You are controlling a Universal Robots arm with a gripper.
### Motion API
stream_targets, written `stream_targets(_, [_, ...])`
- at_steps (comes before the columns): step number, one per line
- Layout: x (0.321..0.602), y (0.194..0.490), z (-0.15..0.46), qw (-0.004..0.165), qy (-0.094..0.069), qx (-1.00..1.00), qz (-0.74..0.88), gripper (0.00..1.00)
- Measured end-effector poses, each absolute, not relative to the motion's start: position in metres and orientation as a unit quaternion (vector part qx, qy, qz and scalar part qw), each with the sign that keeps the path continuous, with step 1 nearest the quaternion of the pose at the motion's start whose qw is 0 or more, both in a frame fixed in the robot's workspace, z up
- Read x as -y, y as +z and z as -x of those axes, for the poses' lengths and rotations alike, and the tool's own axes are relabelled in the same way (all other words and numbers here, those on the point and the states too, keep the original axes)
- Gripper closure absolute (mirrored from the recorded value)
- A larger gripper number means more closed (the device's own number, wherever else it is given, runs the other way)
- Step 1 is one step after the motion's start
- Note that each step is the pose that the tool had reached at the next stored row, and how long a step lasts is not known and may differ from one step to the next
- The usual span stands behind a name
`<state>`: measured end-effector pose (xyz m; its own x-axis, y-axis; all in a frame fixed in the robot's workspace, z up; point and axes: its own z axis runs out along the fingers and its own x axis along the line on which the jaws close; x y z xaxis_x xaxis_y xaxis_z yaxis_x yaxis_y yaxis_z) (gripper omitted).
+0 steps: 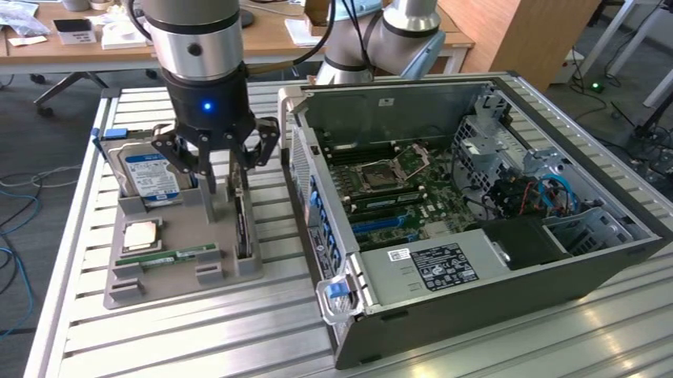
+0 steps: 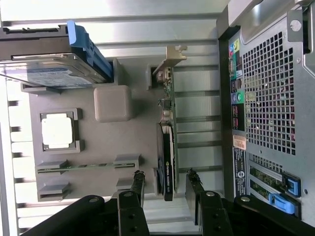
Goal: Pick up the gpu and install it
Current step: 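Pick up the gpu and move the gpu toward the slot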
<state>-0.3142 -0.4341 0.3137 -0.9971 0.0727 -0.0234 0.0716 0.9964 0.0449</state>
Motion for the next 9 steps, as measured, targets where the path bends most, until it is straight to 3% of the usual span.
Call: stream_targets(9, [0.4341,0.3056,0.3136,0.012,0.022,-0.999,-0.036,0.53])
